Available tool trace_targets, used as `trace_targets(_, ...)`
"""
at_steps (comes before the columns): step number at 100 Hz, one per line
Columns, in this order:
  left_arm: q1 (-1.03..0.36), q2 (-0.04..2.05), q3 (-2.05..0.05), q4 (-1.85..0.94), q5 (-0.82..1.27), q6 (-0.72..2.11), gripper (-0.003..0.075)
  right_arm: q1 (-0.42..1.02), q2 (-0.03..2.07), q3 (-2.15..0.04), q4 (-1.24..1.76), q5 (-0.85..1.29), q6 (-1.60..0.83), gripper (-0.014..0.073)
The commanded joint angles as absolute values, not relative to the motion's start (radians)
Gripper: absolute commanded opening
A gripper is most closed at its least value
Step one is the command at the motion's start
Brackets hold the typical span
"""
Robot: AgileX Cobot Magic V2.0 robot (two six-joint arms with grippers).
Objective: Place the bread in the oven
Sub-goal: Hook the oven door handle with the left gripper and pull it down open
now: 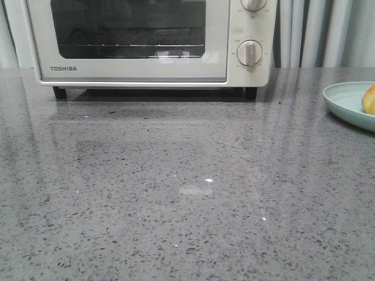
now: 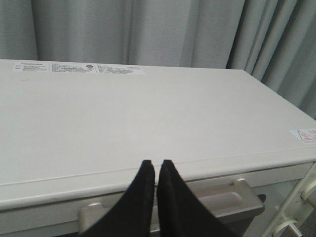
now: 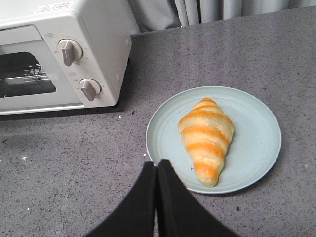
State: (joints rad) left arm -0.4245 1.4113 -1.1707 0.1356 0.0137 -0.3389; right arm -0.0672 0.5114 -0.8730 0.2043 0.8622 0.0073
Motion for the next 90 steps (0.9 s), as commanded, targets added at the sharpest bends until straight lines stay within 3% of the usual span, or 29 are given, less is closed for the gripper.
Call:
trace_targets(1, -0.432, 1.402, -1.207, 0.14, -0.082, -0.342, -0.0021, -0.069, 0.528, -0.906, 0.206, 0.776, -0.005, -0.0053)
trace_targets(41, -0.432, 1.451, -1.207, 0.14, -0.091, -0.342, -0.0021, -0.069, 0.528, -0.906, 0.206, 0.776, -0.005, -0.0053)
trace_targets(90, -0.43, 1.455, -1.133, 0.065, 0.101, -0.342, -0.0021, -0.069, 0.528, -0.906, 0.206, 0.778, -0.005, -0.0053)
